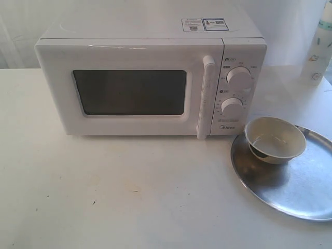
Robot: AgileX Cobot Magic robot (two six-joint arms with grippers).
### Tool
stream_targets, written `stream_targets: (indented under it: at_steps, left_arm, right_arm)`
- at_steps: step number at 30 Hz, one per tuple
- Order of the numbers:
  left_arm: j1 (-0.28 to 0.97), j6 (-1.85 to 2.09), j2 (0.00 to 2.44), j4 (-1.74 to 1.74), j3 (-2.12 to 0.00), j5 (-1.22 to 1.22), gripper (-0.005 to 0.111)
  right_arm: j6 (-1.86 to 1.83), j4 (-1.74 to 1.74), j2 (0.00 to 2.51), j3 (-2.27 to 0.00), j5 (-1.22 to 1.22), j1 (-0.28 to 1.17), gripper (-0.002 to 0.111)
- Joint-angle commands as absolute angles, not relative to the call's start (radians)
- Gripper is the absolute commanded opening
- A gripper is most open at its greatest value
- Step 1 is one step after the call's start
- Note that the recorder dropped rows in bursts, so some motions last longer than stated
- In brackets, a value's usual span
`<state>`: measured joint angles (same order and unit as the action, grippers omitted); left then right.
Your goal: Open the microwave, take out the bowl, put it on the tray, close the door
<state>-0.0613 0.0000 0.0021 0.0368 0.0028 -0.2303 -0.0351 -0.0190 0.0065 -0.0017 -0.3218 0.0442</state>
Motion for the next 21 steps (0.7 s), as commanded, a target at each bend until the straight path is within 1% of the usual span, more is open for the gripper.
stream_targets:
  at_steps: [1,11,14,21]
  left_arm:
    - [-0.057,0.000,0.000,0.045,0.000,-0.233,0.000]
    - [-0.057,0.000,0.000,0.045,0.000,-0.233,0.000]
    - [-0.057,0.000,0.000,0.045,0.000,-0.233,0.000]
    - [-0.057,0.000,0.000,0.045,0.000,-0.233,0.000]
  right_arm:
    - [-0.110,-0.068,0.000,0.000,-0.317,0.039,0.000]
    - [-0.102,-0.037,0.000,0.000,-0.319,0.039,0.000]
    - [-0.020,0.010,0.000,0.000,-0.319,0.039,0.000]
    - [-0.047,0.000,0.000,0.000,-0.319,0.039,0.000]
